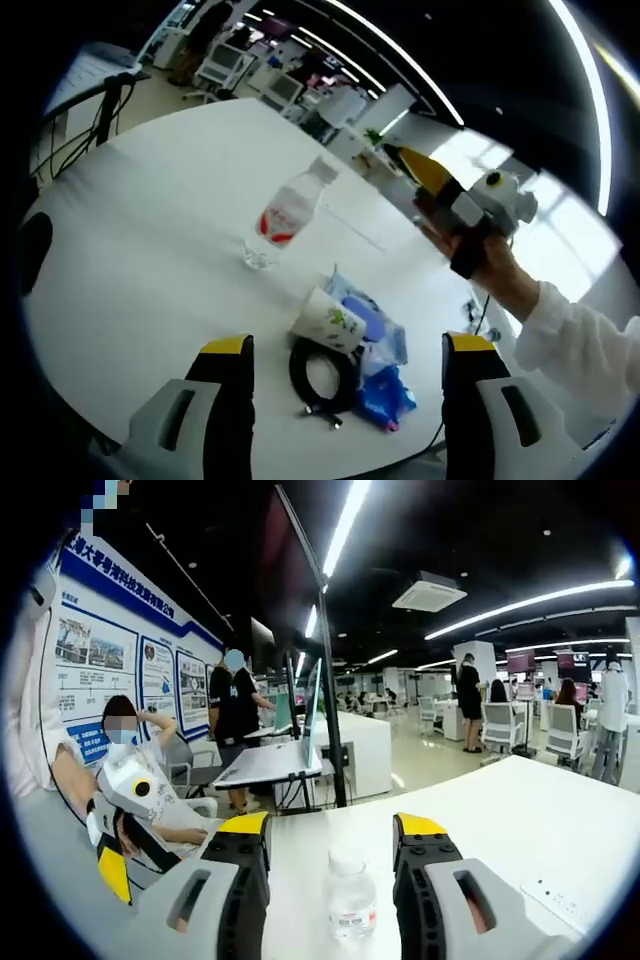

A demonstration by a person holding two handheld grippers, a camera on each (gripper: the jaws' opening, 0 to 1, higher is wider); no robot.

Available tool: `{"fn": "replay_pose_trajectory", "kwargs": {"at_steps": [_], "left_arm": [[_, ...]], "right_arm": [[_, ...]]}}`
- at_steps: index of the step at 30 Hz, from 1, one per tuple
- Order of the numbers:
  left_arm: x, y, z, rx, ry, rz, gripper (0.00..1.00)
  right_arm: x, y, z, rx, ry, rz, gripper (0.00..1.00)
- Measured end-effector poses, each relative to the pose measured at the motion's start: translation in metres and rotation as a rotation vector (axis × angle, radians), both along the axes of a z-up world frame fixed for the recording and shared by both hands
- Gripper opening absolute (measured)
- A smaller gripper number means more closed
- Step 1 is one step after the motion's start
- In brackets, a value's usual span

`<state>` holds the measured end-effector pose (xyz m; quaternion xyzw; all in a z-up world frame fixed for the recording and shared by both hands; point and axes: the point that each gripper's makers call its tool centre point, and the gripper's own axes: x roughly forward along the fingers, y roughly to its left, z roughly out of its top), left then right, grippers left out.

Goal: Arrange the tabletop items into an orderly group along one side of the table until the central work area is clear of visible clutter.

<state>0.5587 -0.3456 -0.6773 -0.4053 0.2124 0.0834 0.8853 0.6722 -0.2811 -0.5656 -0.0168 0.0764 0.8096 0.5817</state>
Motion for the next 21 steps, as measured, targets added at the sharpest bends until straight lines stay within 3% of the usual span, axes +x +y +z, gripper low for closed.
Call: {"fn": "replay_pose_trajectory", "kwargs": {"at_steps": [6, 10, 12, 16, 21], "left_arm": [[-0.001, -0.001, 0.000, -0.047, -0.013, 0.020, 0.73], [0.000, -0.002, 0.002, -0.023, -0.013, 0.011, 0.73], [0.000, -0.001, 0.003, 0.049, 0.009, -0.020, 0.73], [0.003, 0.007, 0.012, 0.256, 0.032, -0.064, 0.74], [0.005, 0.001, 0.012, 0.337, 0.064, -0.110, 0.79]], "right_arm": [[0.003, -0.015, 0.011, -0.006, -0.021, -0.041, 0.43], [0.005, -0.022, 0.015, -0.010, -0.027, -0.058, 0.43], [0.006, -0.025, 0.016, -0.014, -0.030, -0.069, 0.42], [0.004, -0.033, 0.008, -0.052, 0.010, -0.076, 0.43], [0.004, -0.052, -0.026, -0.192, -0.068, -0.087, 0.43]]}}
